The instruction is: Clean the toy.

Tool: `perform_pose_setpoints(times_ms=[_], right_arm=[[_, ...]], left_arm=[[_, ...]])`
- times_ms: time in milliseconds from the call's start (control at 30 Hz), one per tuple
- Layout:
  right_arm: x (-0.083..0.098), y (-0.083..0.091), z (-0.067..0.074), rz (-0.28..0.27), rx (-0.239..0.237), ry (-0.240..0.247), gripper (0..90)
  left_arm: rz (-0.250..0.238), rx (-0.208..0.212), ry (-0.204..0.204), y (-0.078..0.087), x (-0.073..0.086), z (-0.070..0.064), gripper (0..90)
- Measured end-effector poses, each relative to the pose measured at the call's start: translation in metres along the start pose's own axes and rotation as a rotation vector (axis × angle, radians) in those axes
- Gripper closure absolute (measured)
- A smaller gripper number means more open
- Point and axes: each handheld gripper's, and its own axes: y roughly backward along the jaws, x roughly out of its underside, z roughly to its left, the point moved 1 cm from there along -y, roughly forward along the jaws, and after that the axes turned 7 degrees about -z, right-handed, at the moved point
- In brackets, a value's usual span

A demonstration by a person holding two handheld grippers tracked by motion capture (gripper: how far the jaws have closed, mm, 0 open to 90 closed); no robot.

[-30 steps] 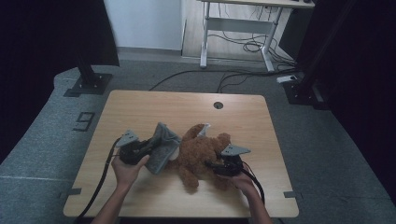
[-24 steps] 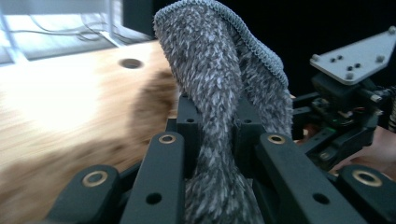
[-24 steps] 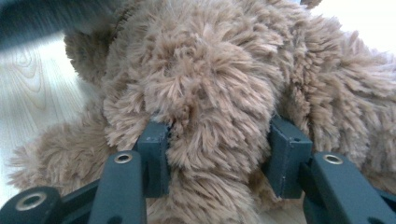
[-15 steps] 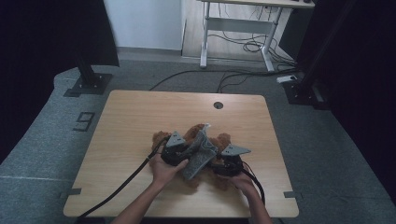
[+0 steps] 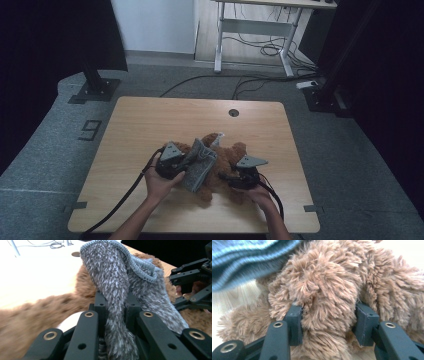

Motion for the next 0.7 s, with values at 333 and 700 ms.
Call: perform_pose_setpoints(times_ms=[333, 700], right_arm=[[0.001, 0.001, -0.002, -0.006, -0.003, -0.015, 49.7], [0.002, 0.001, -0.002, -0.009, -0.001, -0.017, 49.8]], left_arm=[[-0.011, -0.113, 0.117, 0.038, 0.021, 0.055, 77.1], [-0.016, -0.128, 0.233, 0.051, 0.046, 0.081, 77.3]])
